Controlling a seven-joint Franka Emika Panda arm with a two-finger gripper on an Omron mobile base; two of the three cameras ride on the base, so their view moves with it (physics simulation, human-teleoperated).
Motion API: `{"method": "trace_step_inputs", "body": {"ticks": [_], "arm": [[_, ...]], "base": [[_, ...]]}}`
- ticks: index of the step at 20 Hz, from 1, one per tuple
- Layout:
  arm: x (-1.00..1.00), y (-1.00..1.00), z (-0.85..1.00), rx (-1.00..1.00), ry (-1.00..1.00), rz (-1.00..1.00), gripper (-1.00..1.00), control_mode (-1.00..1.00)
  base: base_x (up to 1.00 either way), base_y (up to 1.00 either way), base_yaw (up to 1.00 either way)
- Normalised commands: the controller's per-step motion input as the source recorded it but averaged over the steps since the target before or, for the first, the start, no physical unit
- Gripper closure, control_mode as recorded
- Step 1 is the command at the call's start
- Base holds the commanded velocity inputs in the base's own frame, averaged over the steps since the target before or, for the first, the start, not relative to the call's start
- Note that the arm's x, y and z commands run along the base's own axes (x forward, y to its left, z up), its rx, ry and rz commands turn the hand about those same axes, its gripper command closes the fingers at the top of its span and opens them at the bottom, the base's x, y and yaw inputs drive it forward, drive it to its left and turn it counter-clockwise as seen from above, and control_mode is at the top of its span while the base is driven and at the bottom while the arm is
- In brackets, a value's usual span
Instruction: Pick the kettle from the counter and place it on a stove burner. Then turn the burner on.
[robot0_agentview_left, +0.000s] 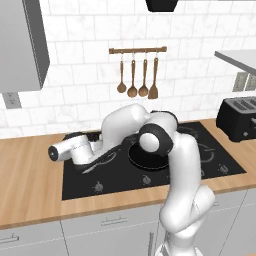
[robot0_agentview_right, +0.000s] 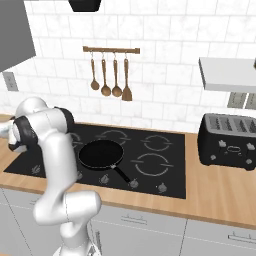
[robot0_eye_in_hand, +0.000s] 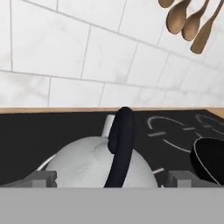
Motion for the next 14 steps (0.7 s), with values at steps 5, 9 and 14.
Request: {"method": "trace_step_inputs", "body": {"ticks": [5,9,14], "arm": [[-0.48,-0.08,0.41,0.21,-0.11,0.0,-1.0,-1.0],[-0.68,-0.23,0.61,0.24,-0.06,0.0,-1.0,-1.0],[-0.88,-0.22,0.38,0.22,0.0,0.0,-1.0,-1.0]], "base": [[0.0,0.0,0.0],[0.0,0.0,0.0],[0.0,0.0,0.0]]}}
